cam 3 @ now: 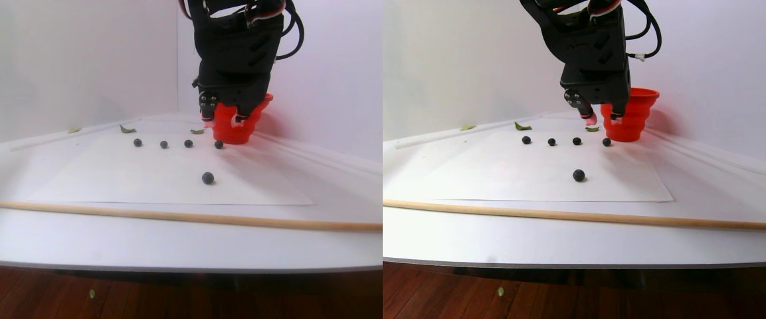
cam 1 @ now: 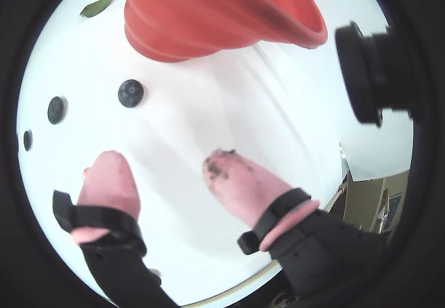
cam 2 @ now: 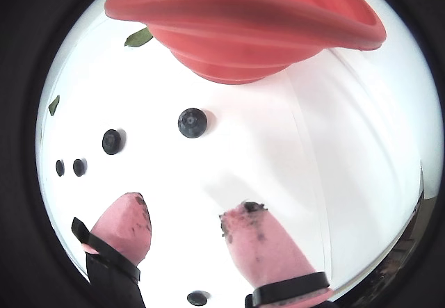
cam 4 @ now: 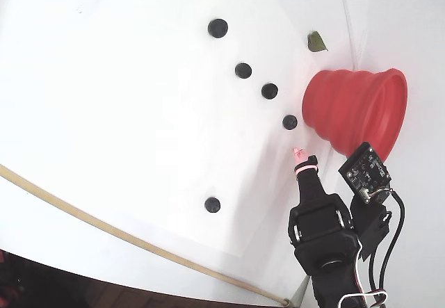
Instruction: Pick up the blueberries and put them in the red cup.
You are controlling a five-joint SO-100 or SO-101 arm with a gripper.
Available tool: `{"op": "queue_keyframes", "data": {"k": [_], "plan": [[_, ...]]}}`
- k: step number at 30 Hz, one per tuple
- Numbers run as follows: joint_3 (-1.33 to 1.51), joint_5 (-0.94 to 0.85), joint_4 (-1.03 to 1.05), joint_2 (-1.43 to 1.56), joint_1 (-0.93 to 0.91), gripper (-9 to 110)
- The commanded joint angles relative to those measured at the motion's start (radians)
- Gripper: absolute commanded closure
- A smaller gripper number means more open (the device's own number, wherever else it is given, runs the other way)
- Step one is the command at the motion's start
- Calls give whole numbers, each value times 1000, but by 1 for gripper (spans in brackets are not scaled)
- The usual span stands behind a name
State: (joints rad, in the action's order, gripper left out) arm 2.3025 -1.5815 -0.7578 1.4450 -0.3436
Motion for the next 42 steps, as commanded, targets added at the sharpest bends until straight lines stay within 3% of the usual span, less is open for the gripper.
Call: {"op": "queue_keyframes", "data": {"k": [1, 42], "plan": [[-83, 5, -28, -9, 8, 81], [-419, 67, -86, -334, -5, 79]]}}
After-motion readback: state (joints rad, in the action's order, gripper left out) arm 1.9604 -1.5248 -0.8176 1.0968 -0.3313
